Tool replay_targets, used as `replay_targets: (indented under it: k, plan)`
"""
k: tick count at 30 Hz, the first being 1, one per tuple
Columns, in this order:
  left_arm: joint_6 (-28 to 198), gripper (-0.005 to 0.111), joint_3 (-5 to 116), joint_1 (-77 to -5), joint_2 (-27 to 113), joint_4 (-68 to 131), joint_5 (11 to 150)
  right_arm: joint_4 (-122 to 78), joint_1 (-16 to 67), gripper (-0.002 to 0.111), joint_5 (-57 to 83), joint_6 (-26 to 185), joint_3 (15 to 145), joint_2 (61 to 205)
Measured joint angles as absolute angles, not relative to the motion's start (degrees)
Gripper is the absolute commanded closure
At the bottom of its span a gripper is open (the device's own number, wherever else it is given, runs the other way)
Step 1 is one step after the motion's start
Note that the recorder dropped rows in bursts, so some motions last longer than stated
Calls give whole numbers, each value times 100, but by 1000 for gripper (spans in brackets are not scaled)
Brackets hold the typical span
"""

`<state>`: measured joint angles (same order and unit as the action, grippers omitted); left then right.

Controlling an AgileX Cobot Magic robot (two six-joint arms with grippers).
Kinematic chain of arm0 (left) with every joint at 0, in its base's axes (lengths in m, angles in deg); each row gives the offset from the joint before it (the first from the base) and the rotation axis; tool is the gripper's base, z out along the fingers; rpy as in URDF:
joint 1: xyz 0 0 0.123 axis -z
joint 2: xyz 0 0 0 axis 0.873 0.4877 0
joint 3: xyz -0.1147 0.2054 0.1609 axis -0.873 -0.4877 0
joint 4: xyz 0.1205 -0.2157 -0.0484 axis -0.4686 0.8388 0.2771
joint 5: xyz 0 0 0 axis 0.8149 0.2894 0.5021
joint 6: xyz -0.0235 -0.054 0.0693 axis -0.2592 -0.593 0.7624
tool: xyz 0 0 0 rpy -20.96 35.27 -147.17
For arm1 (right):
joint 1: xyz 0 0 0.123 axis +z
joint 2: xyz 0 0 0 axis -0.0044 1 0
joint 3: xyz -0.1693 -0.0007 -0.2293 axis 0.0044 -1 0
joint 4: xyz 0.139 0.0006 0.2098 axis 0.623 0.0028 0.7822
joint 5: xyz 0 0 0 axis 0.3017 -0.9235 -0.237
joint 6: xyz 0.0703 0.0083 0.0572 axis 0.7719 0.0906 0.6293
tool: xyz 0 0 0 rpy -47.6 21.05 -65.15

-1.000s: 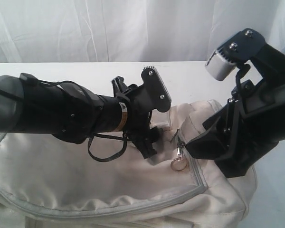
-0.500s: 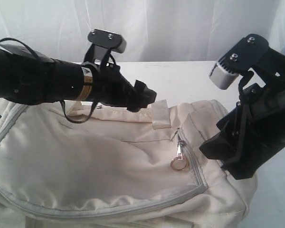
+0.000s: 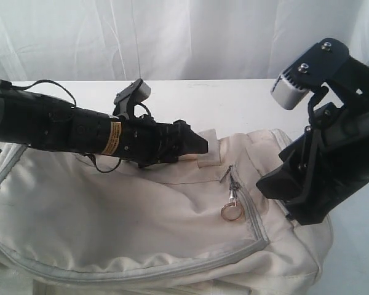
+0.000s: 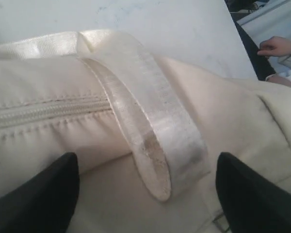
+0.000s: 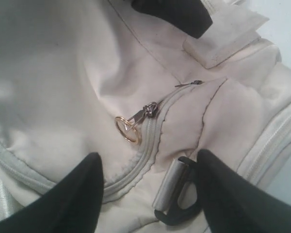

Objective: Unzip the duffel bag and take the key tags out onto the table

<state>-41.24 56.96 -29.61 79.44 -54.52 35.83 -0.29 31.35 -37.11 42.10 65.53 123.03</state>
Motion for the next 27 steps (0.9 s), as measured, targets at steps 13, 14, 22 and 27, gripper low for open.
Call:
replay_targets:
  k: [13,14,22,27]
  plan:
    - [-3675,44,5696,-2961,8041,-4421,2943,286,3135,54,-3762,4210,6553,12303]
    - [-3675,43,5696,-2961,8055,-4404,2929,286,3135,54,-3762,4210,6553,12303]
    - [-3606,44,5716,-2961,8391,-4178,2807,295,3135,54,-3788,4210,6553,12303]
    - [-3427,44,5934,-2909,8620,-3935,2671,299,3135,54,-3788,4210,6553,12303]
